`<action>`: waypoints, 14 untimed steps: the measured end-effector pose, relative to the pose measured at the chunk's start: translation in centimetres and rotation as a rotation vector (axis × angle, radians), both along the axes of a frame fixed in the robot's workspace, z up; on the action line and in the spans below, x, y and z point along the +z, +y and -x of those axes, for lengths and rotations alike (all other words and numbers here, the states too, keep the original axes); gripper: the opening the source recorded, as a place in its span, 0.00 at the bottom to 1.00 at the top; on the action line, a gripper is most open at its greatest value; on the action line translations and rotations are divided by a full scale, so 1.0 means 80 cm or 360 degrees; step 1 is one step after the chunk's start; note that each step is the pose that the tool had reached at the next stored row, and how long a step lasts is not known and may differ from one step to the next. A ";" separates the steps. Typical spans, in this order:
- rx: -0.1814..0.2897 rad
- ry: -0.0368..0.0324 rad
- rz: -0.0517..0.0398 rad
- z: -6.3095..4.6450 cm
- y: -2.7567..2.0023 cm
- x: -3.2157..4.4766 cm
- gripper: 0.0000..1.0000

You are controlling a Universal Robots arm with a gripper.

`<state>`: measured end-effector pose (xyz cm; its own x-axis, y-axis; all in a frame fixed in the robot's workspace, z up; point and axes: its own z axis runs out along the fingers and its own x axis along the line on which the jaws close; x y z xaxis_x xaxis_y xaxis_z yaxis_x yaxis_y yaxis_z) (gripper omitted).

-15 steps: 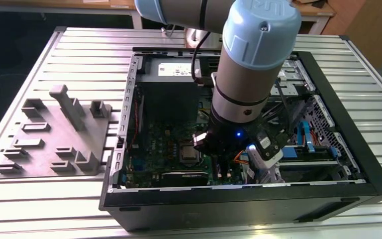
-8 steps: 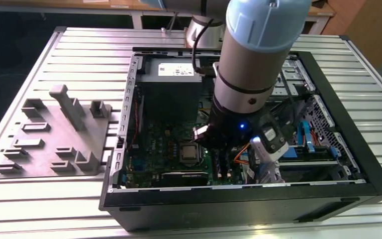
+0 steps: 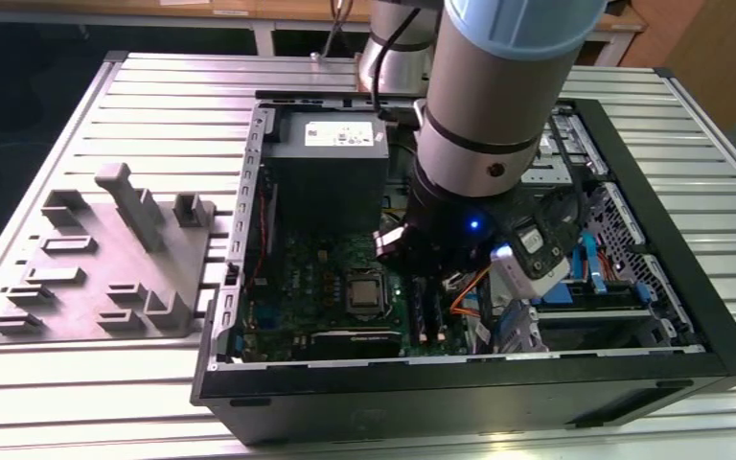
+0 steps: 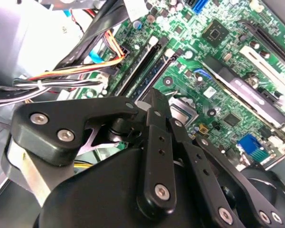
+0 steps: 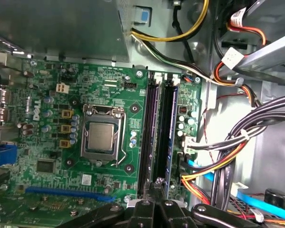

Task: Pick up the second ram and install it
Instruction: 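Press down the second ram until it locks into place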

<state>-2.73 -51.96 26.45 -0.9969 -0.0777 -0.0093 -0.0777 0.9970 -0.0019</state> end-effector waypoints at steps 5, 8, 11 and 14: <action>0.0000 0.0000 0.0001 0.000 0.0005 0.0001 0.10; 0.0000 0.0000 0.0001 0.000 0.0068 0.0000 0.10; 0.0000 0.0000 0.0000 0.000 0.0162 -0.0003 0.10; 0.0000 0.0000 0.0000 0.000 0.0280 -0.0006 0.10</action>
